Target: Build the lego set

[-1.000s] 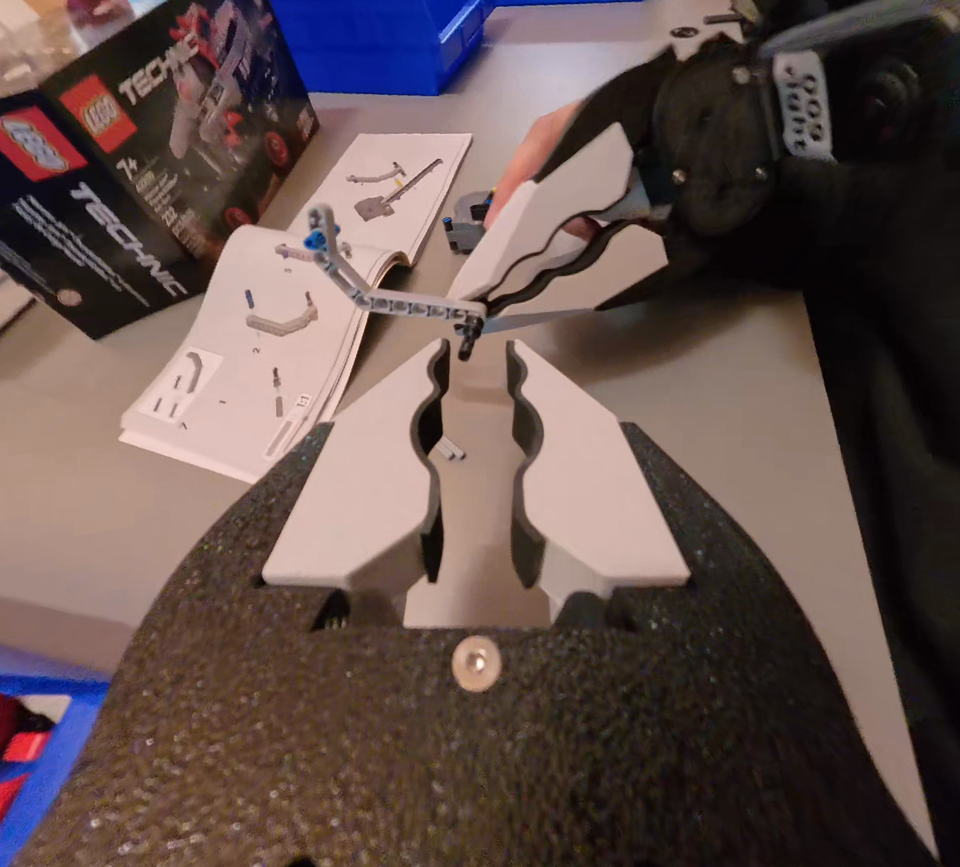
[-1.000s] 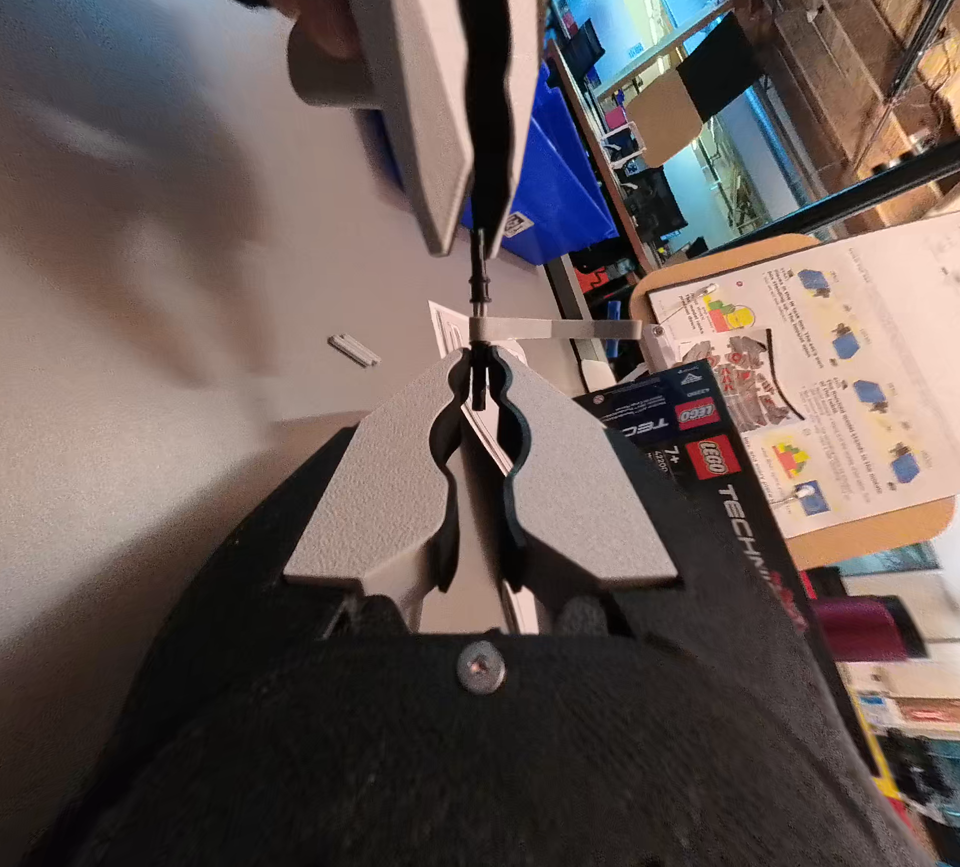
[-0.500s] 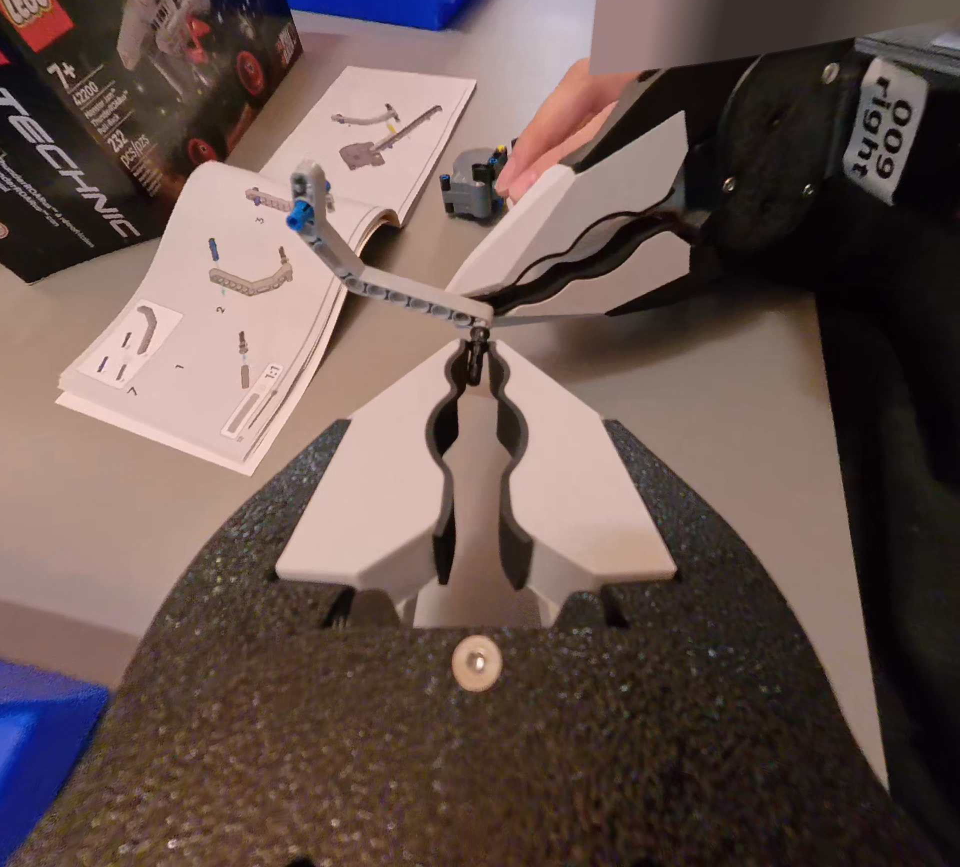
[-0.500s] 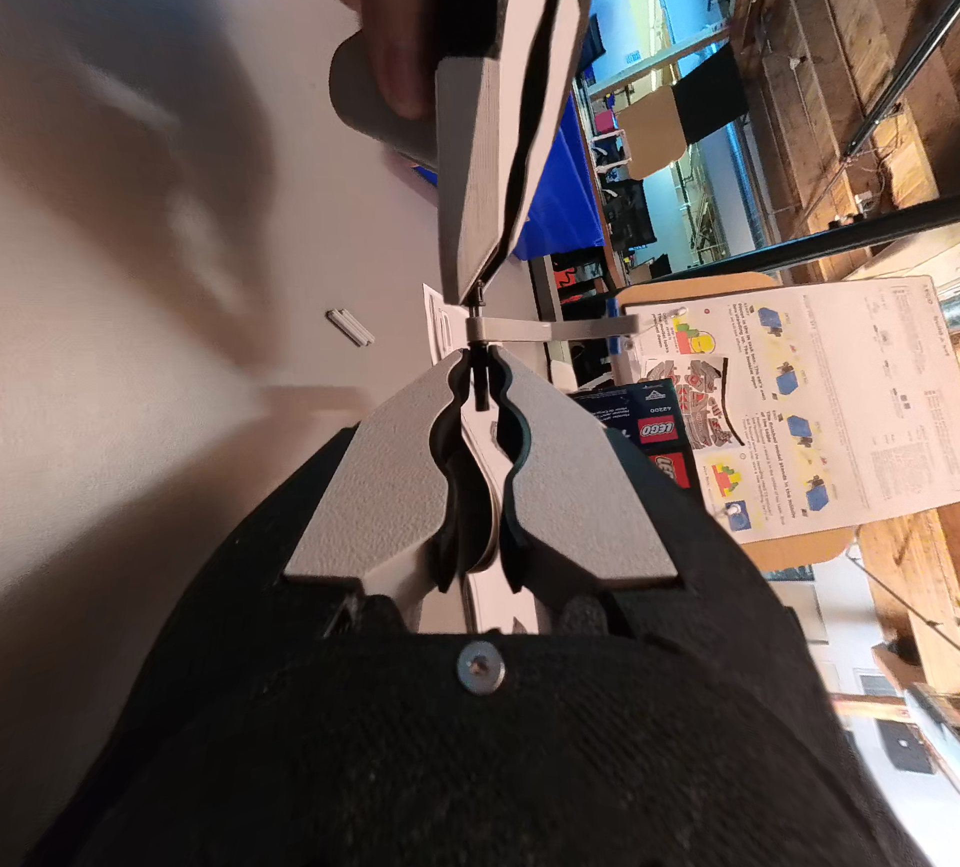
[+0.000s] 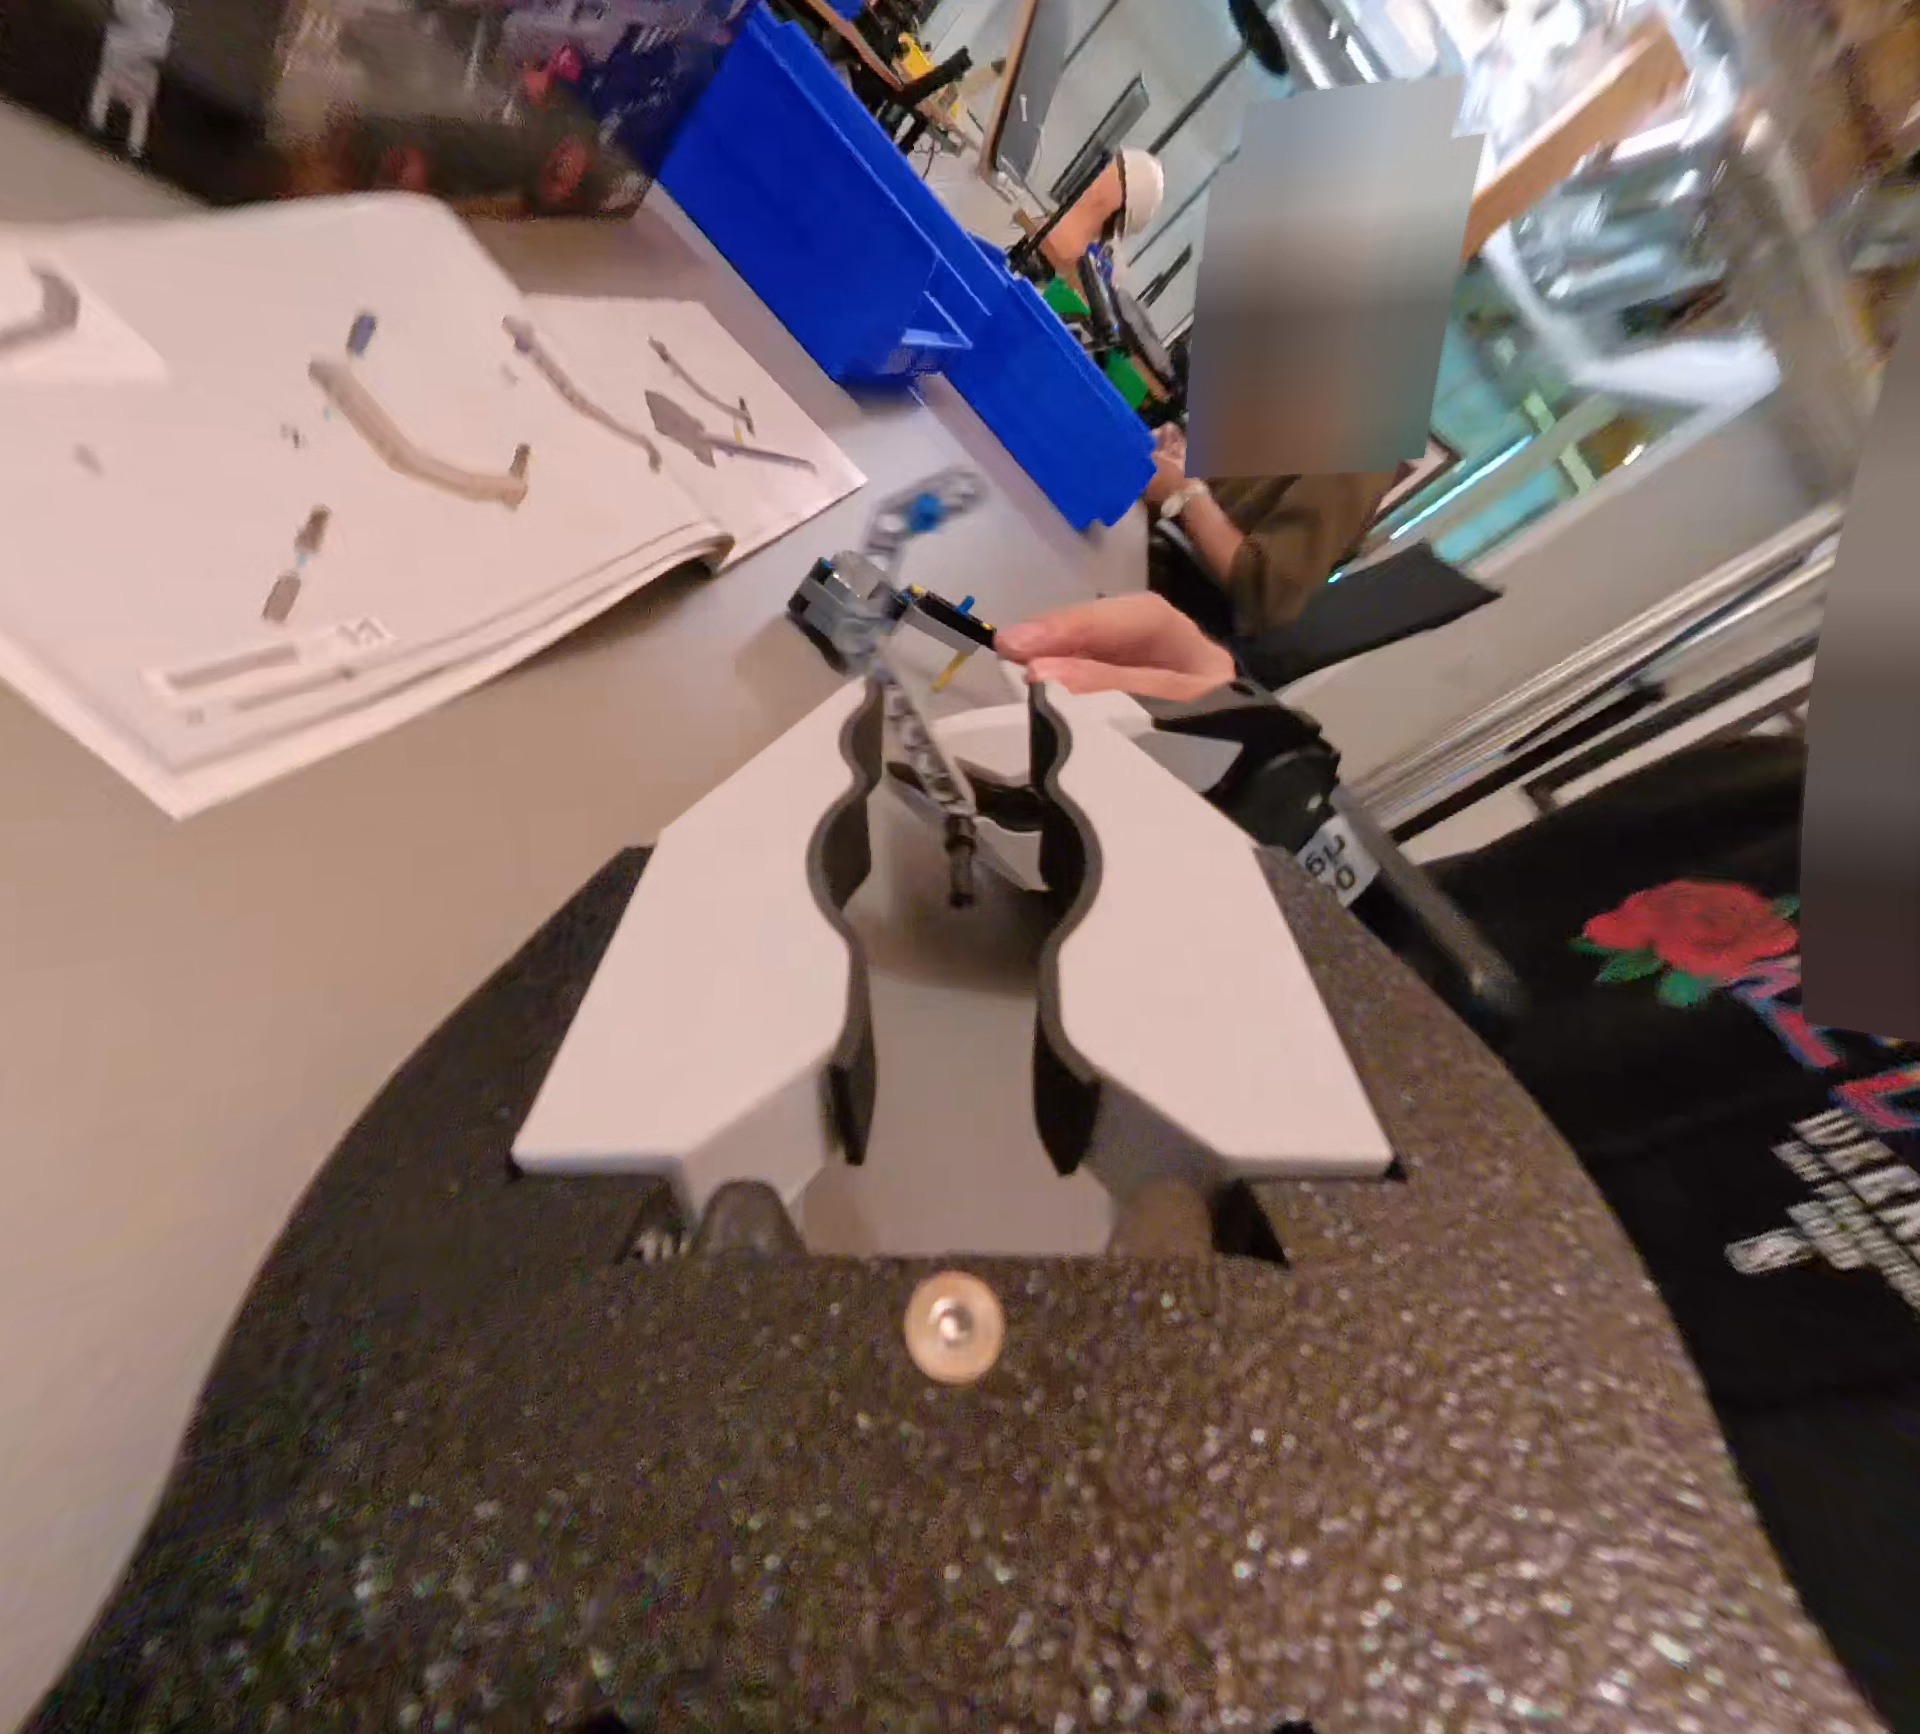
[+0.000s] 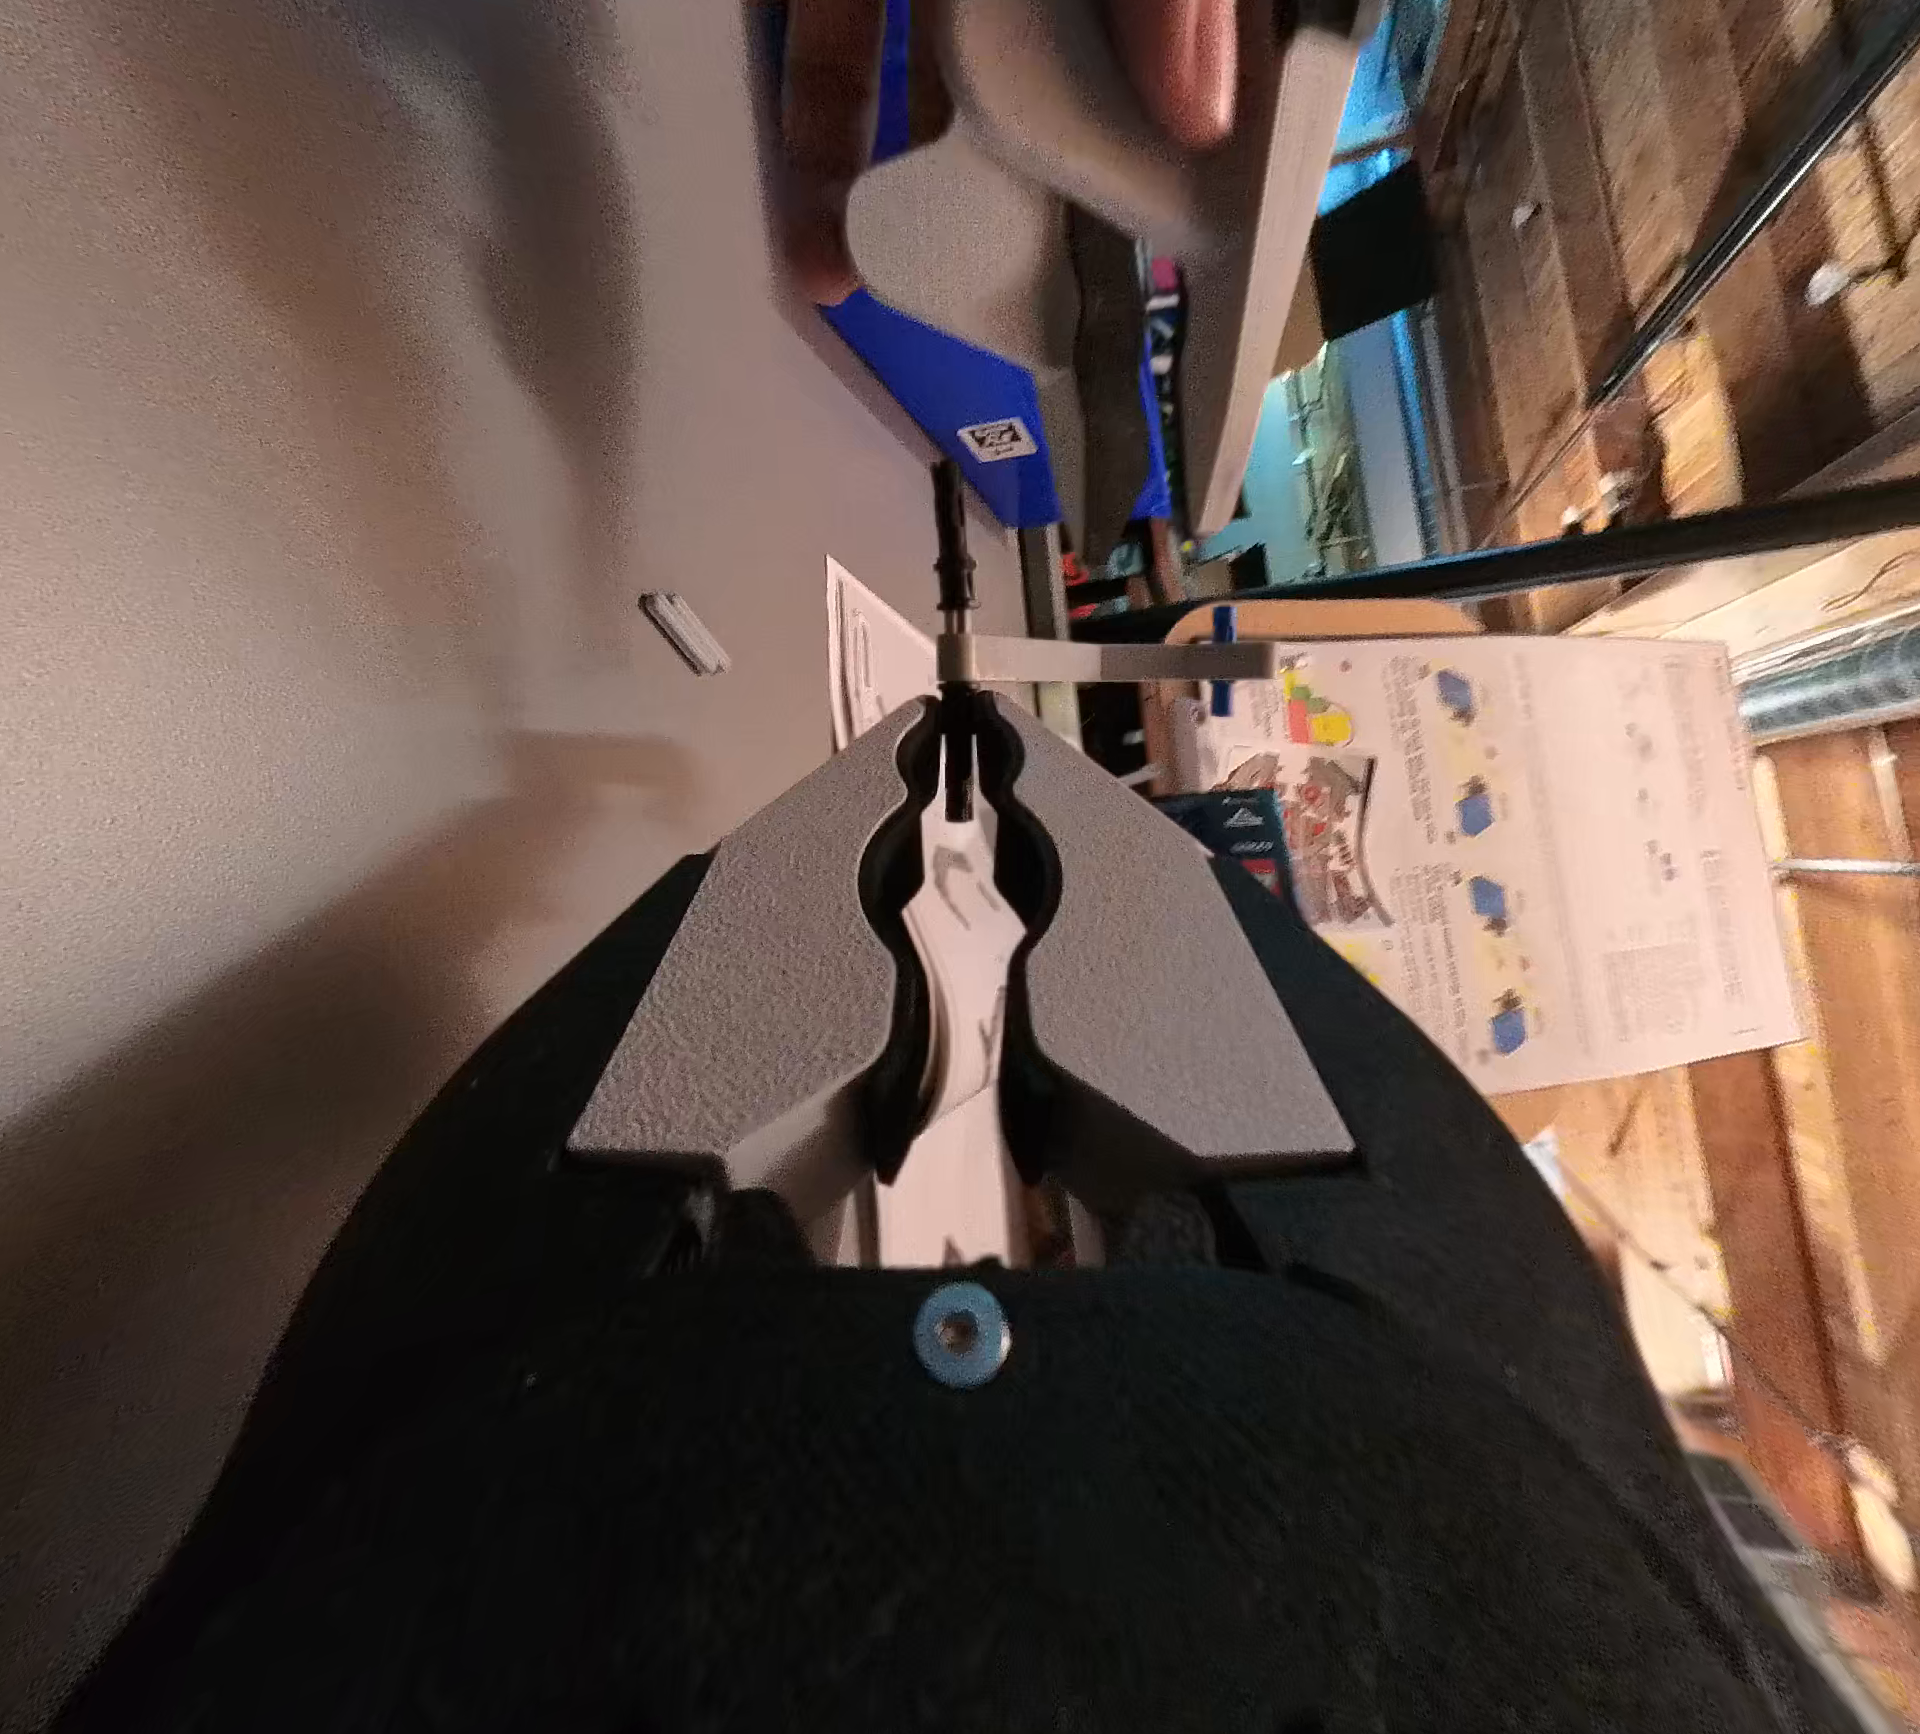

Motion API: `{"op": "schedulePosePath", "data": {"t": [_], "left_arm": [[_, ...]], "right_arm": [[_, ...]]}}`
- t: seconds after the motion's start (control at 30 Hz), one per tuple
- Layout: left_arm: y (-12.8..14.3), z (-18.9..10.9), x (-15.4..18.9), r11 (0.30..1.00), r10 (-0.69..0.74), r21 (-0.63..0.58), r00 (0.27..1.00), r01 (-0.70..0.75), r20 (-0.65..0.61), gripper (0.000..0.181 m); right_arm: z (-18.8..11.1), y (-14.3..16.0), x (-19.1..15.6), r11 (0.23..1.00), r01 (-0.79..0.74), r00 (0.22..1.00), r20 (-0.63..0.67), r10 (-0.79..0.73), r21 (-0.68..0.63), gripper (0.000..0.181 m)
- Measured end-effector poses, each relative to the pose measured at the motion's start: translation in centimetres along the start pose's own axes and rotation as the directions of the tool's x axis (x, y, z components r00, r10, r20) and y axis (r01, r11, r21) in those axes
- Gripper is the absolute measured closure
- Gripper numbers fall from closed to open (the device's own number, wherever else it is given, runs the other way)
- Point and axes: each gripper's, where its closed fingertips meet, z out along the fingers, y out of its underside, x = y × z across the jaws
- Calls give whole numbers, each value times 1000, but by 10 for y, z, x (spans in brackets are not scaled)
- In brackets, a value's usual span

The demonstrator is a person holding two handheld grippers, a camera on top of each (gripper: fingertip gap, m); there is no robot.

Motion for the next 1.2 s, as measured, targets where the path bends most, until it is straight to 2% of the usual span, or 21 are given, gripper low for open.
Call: {"op": "schedulePosePath", "data": {"t": [0.07, 0.27, 0.33, 0.37, 0.47, 0.57, 0.7, 0.8, 0.97, 1.03, 1.1, 1.2], "left_arm": [[8, 2, -9, 994, -102, -29, 995, 101, -12, 156], [26, 14, -7, 980, -183, -98, 979, 174, -92, 157], [30, 16, -6, 978, -189, -114, 976, 176, -112, 173], [30, 17, -6, 978, -190, -110, 974, 177, -120, 173], [28, 16, -4, 976, -211, -97, 964, 197, -161, 176], [23, 14, -3, 973, -228, -73, 955, 218, -187, 176], [16, 9, -2, 965, -263, -42, 937, 260, -230, 177], [12, 6, 7, 958, -282, -38, 912, 284, -298, 177], [13, 2, 19, 958, -283, -69, 885, 278, -369, 177], [15, 1, 22, 961, -276, -87, 884, 262, -377, 177], [17, 0, 24, 962, -271, -99, 883, 253, -382, 177], [20, -1, 28, 963, -271, -123, 877, 242, -397, 177]], "right_arm": [[-1, -6, 1, 999, 46, 999, -21, -45, 20, 178], [-1, -11, -3, 997, 53, 999, -2, -53, 53, 178], [-1, -13, -4, 996, 64, 998, 0, -64, 63, 178], [-1, -14, -6, 996, 57, 998, 9, -58, 68, 178], [-2, -16, -4, 995, 1, 1000, 4, -2, 104, 174], [-5, -18, 1, 977, -148, 989, 26, 146, 154, 171], [-12, -29, 12, 869, -417, 909, 115, 401, 266, 152], [-13, -31, 15, 767, -583, 813, 208, 544, 270, 147], [-28, -45, 26, 437, -854, 521, 475, 710, 283, 164], [-31, -47, 27, 349, -903, 428, 546, 720, 249, 162], [-33, -50, 25, 333, -913, 407, 579, 706, 235, 164], [-32, -51, 21, 389, -888, 458, 556, 694, 246, 165]]}}
